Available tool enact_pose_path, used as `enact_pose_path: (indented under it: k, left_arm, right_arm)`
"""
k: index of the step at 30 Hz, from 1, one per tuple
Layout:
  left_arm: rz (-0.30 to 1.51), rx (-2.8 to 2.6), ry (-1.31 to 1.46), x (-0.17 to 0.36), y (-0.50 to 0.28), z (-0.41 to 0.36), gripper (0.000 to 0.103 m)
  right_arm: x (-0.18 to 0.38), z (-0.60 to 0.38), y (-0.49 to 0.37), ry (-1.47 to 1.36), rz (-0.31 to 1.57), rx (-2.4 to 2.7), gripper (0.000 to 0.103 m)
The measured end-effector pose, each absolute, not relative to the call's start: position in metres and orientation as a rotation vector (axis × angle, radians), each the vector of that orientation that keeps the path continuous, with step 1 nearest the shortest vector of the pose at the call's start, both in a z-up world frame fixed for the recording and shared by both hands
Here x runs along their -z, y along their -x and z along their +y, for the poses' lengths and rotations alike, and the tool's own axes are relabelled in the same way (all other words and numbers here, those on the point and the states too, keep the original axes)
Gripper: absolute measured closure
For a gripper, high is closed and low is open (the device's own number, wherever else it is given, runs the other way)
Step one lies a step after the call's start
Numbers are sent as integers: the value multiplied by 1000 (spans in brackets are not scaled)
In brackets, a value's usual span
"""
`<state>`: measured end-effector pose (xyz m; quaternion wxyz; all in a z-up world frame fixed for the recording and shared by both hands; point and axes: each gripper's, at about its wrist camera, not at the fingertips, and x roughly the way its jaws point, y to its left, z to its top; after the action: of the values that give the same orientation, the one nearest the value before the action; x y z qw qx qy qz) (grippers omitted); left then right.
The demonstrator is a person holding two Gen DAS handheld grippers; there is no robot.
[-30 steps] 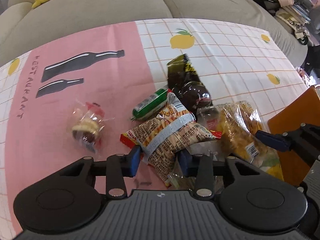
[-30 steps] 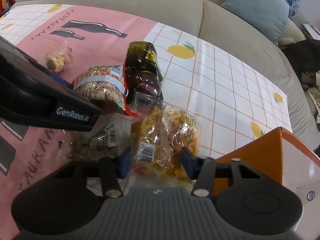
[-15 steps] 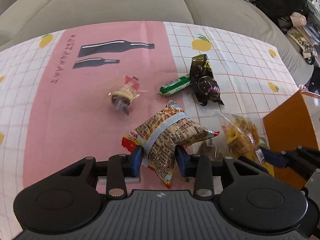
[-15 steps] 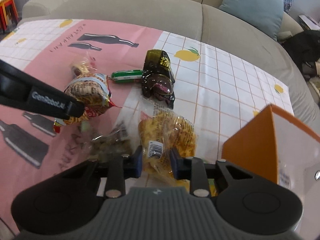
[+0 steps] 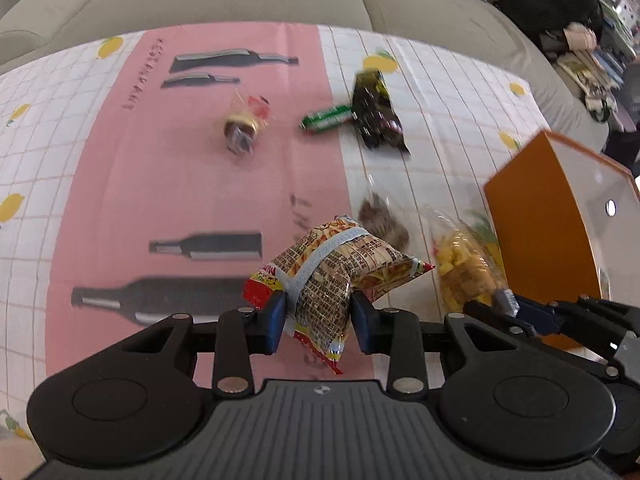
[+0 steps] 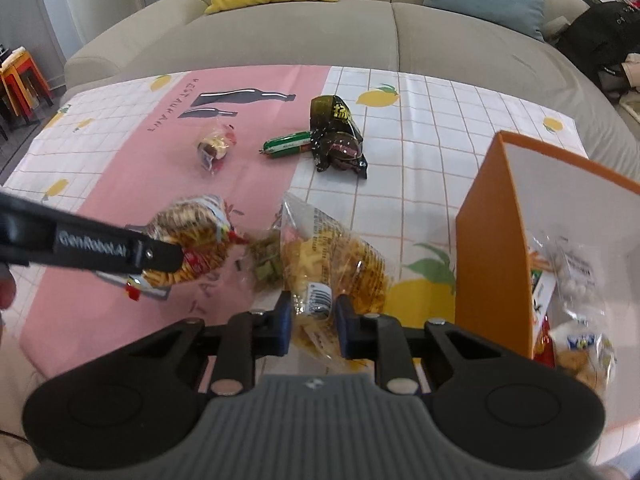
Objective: Organize snacks
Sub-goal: 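Lift both held bags and carry them over the orange box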
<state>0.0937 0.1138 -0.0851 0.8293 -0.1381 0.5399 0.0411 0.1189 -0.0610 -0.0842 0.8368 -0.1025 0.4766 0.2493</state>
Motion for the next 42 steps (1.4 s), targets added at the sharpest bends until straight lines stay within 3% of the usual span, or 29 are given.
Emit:
enact_pose_path:
  k: [9,12,14,19,24,27,31,35,42]
  left_arm:
    - [1272,-63,194,125,-80,93,63]
    - [1266,-60,125,123,-80,90,51]
    - [1248,-54,75,119,-80,89,34]
    - [1194,23,-52,112,-81,84,26]
    - [1154,118,-189,117,-87,73,23]
    - [1133,165,-249,121,-91,69,21]
    - [1139,192,-226,128,-99,70,22]
    - [1162,191,-149,131,-101,75,38]
    - [1178,96,-24,128,-99,82,52]
  right_arm:
    - [115,-56,-80,371,981,-588,82]
    - [118,-58,-77,387,962,-609,77]
    - [117,-63,-79,363,961,-612,74]
    - [112,-66,-75,401,893,-589,35]
    - [123,-67,-83,378,946,-572,26]
    - [130,-70,-91,333,987,-557,25]
    - [137,-72,-100,272,1039,-549,25]
    - [139,-74,-102,243,1054,-552,27]
    - [141,-75,-103,222,1060,-557,36]
